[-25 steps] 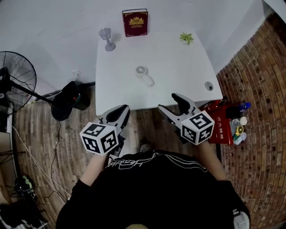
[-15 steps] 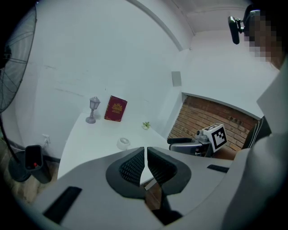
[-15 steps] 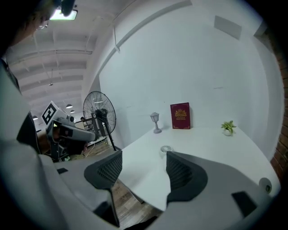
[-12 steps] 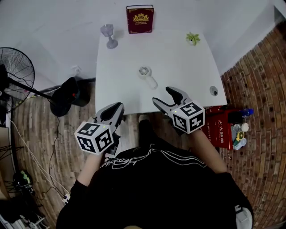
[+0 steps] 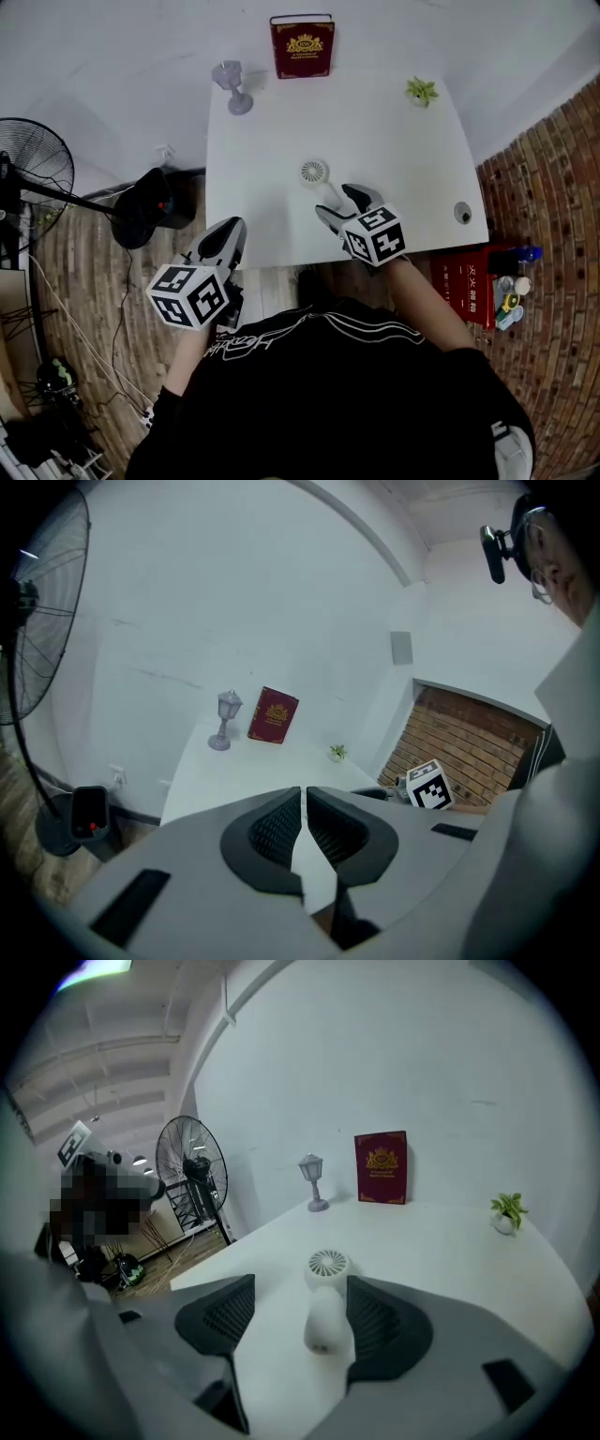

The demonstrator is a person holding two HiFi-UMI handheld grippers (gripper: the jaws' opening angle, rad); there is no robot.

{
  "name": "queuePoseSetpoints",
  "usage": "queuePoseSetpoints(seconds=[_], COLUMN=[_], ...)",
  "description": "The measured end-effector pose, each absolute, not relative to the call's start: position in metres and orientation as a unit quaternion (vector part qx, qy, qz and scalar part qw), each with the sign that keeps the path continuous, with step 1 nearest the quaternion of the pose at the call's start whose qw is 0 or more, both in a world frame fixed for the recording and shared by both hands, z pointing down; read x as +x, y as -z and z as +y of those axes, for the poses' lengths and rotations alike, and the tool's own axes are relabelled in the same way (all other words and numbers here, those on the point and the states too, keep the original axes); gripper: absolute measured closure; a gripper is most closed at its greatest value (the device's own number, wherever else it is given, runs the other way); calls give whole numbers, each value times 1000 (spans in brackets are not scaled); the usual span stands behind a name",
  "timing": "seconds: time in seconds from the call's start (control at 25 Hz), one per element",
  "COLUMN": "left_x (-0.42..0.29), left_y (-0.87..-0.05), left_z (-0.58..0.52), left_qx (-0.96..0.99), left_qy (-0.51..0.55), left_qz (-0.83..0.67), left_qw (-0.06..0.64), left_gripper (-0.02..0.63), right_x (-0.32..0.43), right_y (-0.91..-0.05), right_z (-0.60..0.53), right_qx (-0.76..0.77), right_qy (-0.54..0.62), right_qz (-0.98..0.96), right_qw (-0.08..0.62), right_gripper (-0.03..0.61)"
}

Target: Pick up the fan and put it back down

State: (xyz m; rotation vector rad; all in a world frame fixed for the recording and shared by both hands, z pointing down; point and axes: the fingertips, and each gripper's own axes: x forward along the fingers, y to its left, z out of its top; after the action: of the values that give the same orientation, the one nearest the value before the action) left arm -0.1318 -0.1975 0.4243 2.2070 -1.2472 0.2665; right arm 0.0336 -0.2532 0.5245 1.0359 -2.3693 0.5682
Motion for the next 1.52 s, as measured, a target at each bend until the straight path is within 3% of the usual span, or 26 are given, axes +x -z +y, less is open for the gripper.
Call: queuePoseSetpoints(seconds=[0.52,0.96,1.52], left_x=[-159,-161,-163], left_y=[-445,-460,-452], left_z=[-239,-250,-245], left_qx=[806,798,796], left_qy=[-101,-90,-95], left_qz=[-489,-489,-503], left_qw=[319,341,322], left_gripper=[571,571,571], right_x=[18,26,28], right_y=[-601,-616,-610], right_z=[-293,-299,-299], right_qx=[366,376,353], right_qy=[-245,-226,-271], right_qz=[-834,-816,-825], right_qw=[333,377,349], right_gripper=[282,380,383])
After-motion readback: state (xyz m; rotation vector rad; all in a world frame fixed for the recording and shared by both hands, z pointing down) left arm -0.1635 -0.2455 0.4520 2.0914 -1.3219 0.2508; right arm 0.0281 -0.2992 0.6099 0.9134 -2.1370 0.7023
